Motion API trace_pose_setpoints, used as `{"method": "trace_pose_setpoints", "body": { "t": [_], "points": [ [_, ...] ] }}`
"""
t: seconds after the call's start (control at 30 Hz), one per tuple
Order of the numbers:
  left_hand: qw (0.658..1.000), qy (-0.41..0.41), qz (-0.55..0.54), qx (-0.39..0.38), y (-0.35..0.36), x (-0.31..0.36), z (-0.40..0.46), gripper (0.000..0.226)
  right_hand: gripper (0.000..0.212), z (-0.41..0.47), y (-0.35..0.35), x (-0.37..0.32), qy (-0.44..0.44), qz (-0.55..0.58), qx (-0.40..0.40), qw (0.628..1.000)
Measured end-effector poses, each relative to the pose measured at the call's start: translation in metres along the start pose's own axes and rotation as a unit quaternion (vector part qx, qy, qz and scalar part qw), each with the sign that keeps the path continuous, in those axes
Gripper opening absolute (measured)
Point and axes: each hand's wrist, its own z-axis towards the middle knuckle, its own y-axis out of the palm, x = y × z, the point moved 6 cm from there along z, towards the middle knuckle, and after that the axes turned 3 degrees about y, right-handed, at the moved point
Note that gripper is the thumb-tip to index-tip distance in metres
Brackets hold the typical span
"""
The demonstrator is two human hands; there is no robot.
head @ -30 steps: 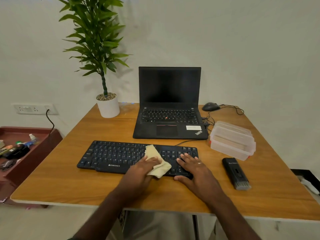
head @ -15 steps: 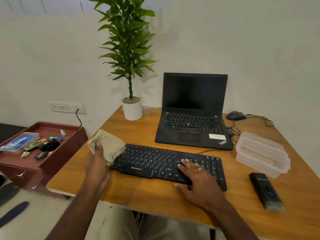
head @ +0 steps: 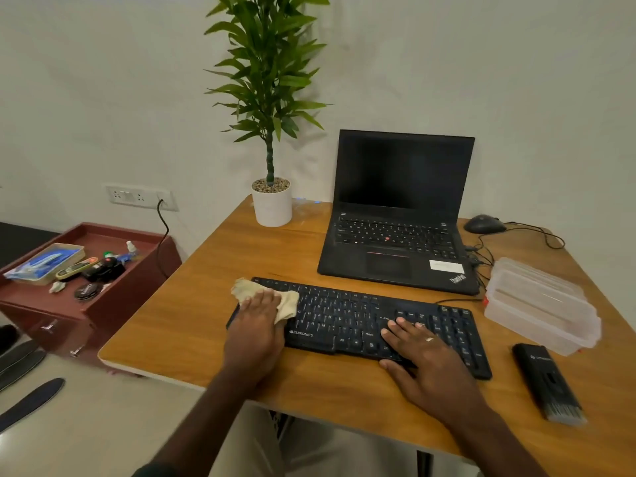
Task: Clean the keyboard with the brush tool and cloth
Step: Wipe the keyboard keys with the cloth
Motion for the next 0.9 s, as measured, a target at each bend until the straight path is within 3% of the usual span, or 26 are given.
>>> {"method": "trace_pose_setpoints", "body": {
  "t": [0.13, 0.2, 0.23, 0.3, 0.37, 0.4, 0.43, 0.47, 0.57, 0.67, 0.73, 0.8, 0.9],
  "points": [
    [0.998, 0.043, -0.001, -0.038, 0.009, 0.035, -0.007, 0.049, 0.057, 0.000, 0.001, -0.001, -0.001, -0.010, 0.008, 1.000],
    [0.989, 0.001, -0.145, -0.031, 0.004, 0.039, -0.003, 0.032, 0.057, -0.001, 0.002, 0.000, -0.002, -0.010, 0.012, 1.000],
    [0.959, -0.051, -0.278, -0.018, -0.001, 0.034, -0.001, 0.029, 0.057, -0.002, 0.002, 0.000, -0.002, -0.009, 0.014, 1.000],
    [0.838, -0.194, -0.508, 0.048, -0.011, 0.013, 0.001, 0.027, 0.058, -0.002, 0.001, -0.001, -0.002, -0.010, 0.015, 1.000],
    [0.714, -0.284, -0.628, 0.121, -0.020, -0.011, -0.003, 0.022, 0.057, -0.003, 0.000, -0.002, -0.008, -0.021, 0.021, 1.000],
    [0.677, -0.302, -0.653, 0.154, -0.027, -0.022, -0.005, 0.020, 0.057, -0.002, 0.000, -0.002, -0.008, -0.024, 0.022, 0.999],
    [0.660, -0.307, -0.659, 0.188, -0.036, -0.033, -0.007, 0.020, 0.057, -0.002, 0.000, -0.001, -0.008, -0.025, 0.021, 0.999],
    [0.679, -0.303, -0.631, 0.219, -0.049, -0.043, -0.010, 0.020, 0.058, -0.002, 0.000, -0.001, -0.008, -0.025, 0.020, 0.999],
    [0.817, -0.234, -0.439, 0.292, -0.082, -0.065, -0.021, 0.024, 0.057, -0.002, 0.002, 0.000, -0.006, -0.026, 0.024, 0.999],
    [0.919, -0.169, -0.315, 0.166, -0.059, -0.064, -0.022, 0.032, 0.057, -0.002, 0.003, 0.000, -0.009, -0.029, 0.028, 0.999],
    [0.981, -0.097, -0.157, 0.052, -0.029, -0.051, -0.023, 0.041, 0.058, -0.001, 0.002, 0.000, -0.009, -0.012, 0.025, 1.000],
    [0.997, -0.060, -0.045, 0.021, -0.013, -0.040, -0.024, 0.051, 0.059, -0.001, 0.001, 0.000, -0.011, -0.007, 0.024, 1.000],
    [0.997, -0.071, 0.000, -0.005, -0.009, -0.022, -0.028, 0.053, 0.059, -0.002, 0.000, -0.001, -0.010, -0.010, 0.017, 1.000]
  ]
}}
